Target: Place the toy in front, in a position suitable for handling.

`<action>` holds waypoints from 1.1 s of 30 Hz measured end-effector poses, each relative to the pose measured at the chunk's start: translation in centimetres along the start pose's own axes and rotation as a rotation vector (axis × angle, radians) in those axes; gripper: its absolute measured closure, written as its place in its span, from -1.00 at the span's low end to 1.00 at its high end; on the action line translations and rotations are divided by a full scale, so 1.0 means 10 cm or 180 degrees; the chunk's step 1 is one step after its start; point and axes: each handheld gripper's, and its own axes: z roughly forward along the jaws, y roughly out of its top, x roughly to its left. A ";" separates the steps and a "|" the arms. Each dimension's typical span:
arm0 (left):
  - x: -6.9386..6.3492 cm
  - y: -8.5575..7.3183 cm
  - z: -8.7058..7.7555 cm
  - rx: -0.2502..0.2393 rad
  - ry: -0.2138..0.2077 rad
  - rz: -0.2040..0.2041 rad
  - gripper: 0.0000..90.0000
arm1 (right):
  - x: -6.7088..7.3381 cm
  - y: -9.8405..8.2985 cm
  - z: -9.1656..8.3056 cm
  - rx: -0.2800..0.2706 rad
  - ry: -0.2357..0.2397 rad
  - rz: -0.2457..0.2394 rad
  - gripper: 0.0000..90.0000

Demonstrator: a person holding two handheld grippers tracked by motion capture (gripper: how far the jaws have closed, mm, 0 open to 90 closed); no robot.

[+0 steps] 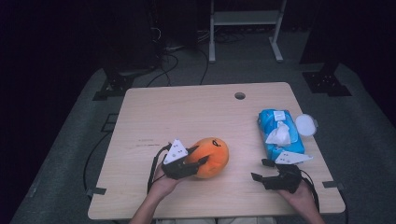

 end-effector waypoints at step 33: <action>0.01 -0.07 0.00 0.0009 -0.0159 -0.0137 -0.54 | -0.01 0.07 -0.08 -0.0180 -0.0131 -0.0031 -0.44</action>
